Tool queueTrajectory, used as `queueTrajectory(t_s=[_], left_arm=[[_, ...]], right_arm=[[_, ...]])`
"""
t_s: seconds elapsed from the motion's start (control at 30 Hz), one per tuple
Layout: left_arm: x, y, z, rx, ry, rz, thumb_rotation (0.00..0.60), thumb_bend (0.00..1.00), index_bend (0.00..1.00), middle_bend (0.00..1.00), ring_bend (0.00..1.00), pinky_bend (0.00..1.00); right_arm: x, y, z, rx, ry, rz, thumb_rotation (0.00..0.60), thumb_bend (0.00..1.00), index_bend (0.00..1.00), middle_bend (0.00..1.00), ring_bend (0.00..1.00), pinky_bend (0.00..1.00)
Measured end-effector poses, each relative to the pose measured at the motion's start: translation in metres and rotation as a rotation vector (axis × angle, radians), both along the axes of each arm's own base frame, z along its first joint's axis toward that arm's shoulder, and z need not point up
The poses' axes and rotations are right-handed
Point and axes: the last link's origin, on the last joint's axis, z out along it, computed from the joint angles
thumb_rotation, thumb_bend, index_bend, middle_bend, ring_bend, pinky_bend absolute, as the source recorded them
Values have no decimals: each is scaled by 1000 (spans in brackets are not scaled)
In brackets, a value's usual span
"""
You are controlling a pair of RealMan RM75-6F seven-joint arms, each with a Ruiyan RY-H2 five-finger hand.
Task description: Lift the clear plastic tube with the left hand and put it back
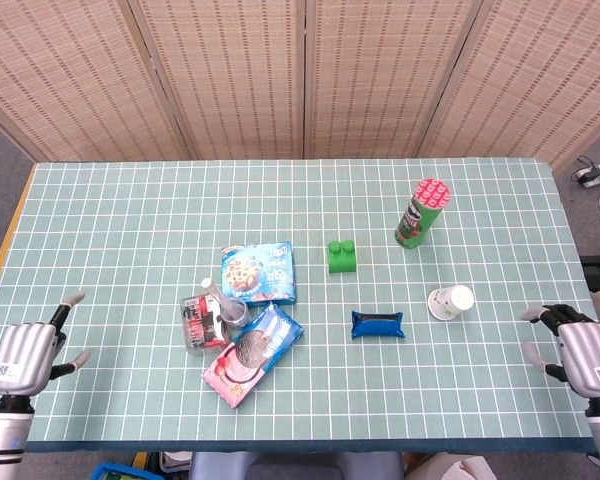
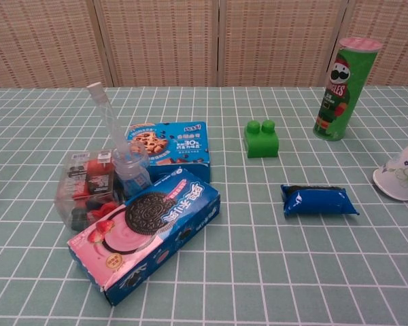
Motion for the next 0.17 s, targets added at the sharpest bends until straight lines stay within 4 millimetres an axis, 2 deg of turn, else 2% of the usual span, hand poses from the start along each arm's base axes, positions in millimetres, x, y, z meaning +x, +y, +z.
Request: queueTrajectory(t_s=[0.17], left_arm=[[-4, -9, 2, -35, 43, -7, 600, 98, 231, 1000, 1000, 1000]], right_arm=[[-2, -1, 0, -1, 17, -7, 600, 265, 397, 438, 332, 512]])
